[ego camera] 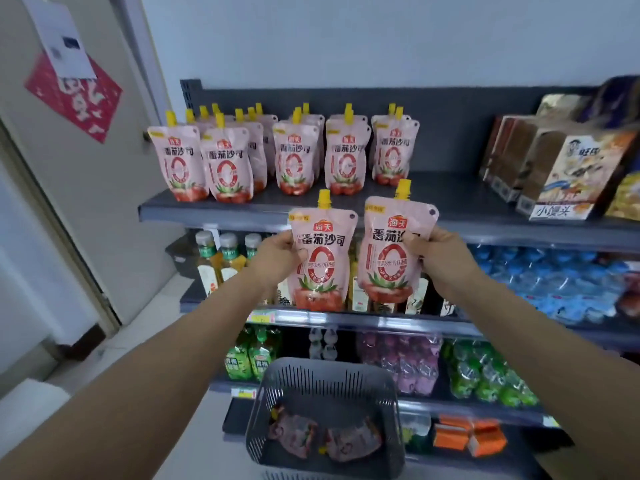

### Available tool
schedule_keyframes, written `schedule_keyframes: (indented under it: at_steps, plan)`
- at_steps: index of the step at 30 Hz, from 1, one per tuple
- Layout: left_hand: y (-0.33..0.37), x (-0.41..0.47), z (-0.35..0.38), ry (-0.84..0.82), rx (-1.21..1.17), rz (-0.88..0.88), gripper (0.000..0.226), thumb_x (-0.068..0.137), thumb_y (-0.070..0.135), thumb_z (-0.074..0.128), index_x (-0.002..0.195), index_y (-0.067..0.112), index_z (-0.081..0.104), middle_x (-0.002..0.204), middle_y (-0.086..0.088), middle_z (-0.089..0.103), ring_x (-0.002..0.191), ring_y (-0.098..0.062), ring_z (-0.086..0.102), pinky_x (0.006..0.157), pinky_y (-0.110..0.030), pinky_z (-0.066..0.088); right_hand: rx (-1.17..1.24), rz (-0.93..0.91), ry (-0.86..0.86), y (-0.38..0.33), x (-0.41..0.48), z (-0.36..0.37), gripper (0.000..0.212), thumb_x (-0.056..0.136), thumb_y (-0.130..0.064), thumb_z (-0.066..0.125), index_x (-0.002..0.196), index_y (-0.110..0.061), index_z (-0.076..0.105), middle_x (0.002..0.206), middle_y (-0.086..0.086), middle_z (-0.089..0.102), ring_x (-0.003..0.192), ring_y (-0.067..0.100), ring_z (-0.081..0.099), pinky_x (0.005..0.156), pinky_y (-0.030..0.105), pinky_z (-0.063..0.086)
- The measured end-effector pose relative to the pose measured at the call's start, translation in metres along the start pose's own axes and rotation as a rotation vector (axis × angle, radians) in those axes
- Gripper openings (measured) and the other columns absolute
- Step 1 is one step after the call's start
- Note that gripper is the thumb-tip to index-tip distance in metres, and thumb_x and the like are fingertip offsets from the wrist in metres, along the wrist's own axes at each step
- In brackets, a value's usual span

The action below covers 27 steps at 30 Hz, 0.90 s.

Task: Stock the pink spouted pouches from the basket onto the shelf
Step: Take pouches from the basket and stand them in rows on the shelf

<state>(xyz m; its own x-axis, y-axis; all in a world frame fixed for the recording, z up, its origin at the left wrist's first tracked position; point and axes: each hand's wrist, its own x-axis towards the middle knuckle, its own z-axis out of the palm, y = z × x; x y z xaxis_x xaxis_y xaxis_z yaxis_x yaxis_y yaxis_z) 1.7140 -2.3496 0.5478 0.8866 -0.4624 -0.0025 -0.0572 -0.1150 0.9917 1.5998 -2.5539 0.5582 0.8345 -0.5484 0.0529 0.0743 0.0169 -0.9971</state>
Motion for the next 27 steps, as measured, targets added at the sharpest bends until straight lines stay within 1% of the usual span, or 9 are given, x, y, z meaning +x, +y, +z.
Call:
schedule_keyframes:
  at_steps: [3, 6, 9, 12, 14, 17, 20, 24, 27]
  plan:
    - [0.031, 0.003, -0.009, 0.025, -0.042, 0.078, 0.029, 0.091, -0.009, 0.046, 0.111, 0.006, 0.058, 0.104, -0.010, 0.064, 0.097, -0.025, 0.061, 0.085, -0.039, 0.055, 0.038, -0.041, 0.050, -0.028, 0.008, 0.002, 0.018, 0.093, -0.004, 0.052, 0.104, -0.012, 0.064, 0.102, 0.009, 0.067, 0.078, 0.016, 0.066, 0.069, 0.034, 0.056]
    - [0.054, 0.017, -0.022, 0.110, -0.046, 0.148, 0.026, 0.090, -0.008, 0.047, 0.096, 0.012, 0.062, 0.100, -0.007, 0.066, 0.102, -0.027, 0.061, 0.092, -0.043, 0.051, 0.053, -0.086, 0.091, -0.050, 0.019, 0.006, 0.019, 0.092, -0.005, 0.054, 0.107, -0.010, 0.065, 0.101, 0.009, 0.067, 0.081, 0.020, 0.066, 0.075, 0.039, 0.055]
    - [0.070, 0.039, -0.035, 0.151, -0.024, 0.185, 0.028, 0.092, -0.005, 0.046, 0.086, 0.019, 0.060, 0.104, -0.010, 0.065, 0.105, -0.026, 0.061, 0.095, -0.043, 0.050, 0.086, -0.120, 0.096, -0.066, 0.034, 0.013, 0.016, 0.093, -0.005, 0.053, 0.101, -0.013, 0.065, 0.099, 0.007, 0.068, 0.079, 0.018, 0.066, 0.068, 0.035, 0.054]
    - [0.081, 0.066, -0.042, 0.161, -0.036, 0.221, 0.026, 0.093, -0.004, 0.046, 0.086, 0.017, 0.059, 0.094, -0.003, 0.066, 0.090, -0.017, 0.064, 0.074, -0.034, 0.056, 0.131, -0.145, 0.106, -0.079, 0.055, 0.023, 0.018, 0.093, -0.003, 0.052, 0.104, -0.009, 0.064, 0.100, 0.009, 0.067, 0.079, 0.019, 0.066, 0.065, 0.035, 0.054]
    - [0.085, 0.084, -0.044, 0.171, -0.066, 0.239, 0.022, 0.092, -0.005, 0.045, 0.094, 0.012, 0.059, 0.090, 0.001, 0.065, 0.081, -0.010, 0.062, 0.066, -0.026, 0.052, 0.117, -0.164, 0.111, -0.085, 0.073, 0.032, 0.019, 0.093, -0.003, 0.052, 0.108, -0.007, 0.064, 0.102, 0.011, 0.067, 0.078, 0.019, 0.066, 0.065, 0.035, 0.054]
    - [0.086, 0.115, -0.049, 0.203, -0.078, 0.255, 0.023, 0.092, -0.005, 0.047, 0.104, 0.010, 0.058, 0.100, -0.005, 0.066, 0.090, -0.018, 0.063, 0.073, -0.029, 0.053, 0.095, -0.166, 0.113, -0.089, 0.101, 0.045, 0.023, 0.093, -0.004, 0.052, 0.114, -0.004, 0.062, 0.100, 0.009, 0.067, 0.077, 0.019, 0.066, 0.063, 0.034, 0.054]
    - [0.085, 0.145, -0.052, 0.203, -0.094, 0.244, 0.022, 0.092, -0.004, 0.047, 0.106, 0.009, 0.058, 0.106, -0.008, 0.064, 0.100, -0.023, 0.061, 0.081, -0.035, 0.052, 0.076, -0.161, 0.097, -0.087, 0.128, 0.058, 0.019, 0.093, -0.005, 0.052, 0.109, -0.006, 0.063, 0.101, 0.009, 0.067, 0.078, 0.021, 0.067, 0.066, 0.036, 0.056]
    - [0.077, 0.179, -0.055, 0.189, -0.119, 0.239, 0.023, 0.093, -0.003, 0.046, 0.112, 0.004, 0.057, 0.106, -0.006, 0.064, 0.096, -0.020, 0.061, 0.073, -0.030, 0.054, 0.049, -0.122, 0.086, -0.073, 0.163, 0.075, 0.017, 0.093, -0.007, 0.053, 0.106, -0.010, 0.064, 0.105, 0.007, 0.069, 0.091, 0.026, 0.067, 0.076, 0.041, 0.057]
    - [0.065, 0.201, -0.056, 0.178, -0.093, 0.248, 0.022, 0.093, -0.004, 0.046, 0.095, 0.014, 0.059, 0.104, -0.006, 0.065, 0.088, -0.015, 0.062, 0.074, -0.029, 0.055, 0.050, -0.085, 0.081, -0.059, 0.185, 0.084, 0.019, 0.093, -0.007, 0.054, 0.109, -0.010, 0.064, 0.107, 0.007, 0.068, 0.096, 0.027, 0.066, 0.082, 0.044, 0.055]
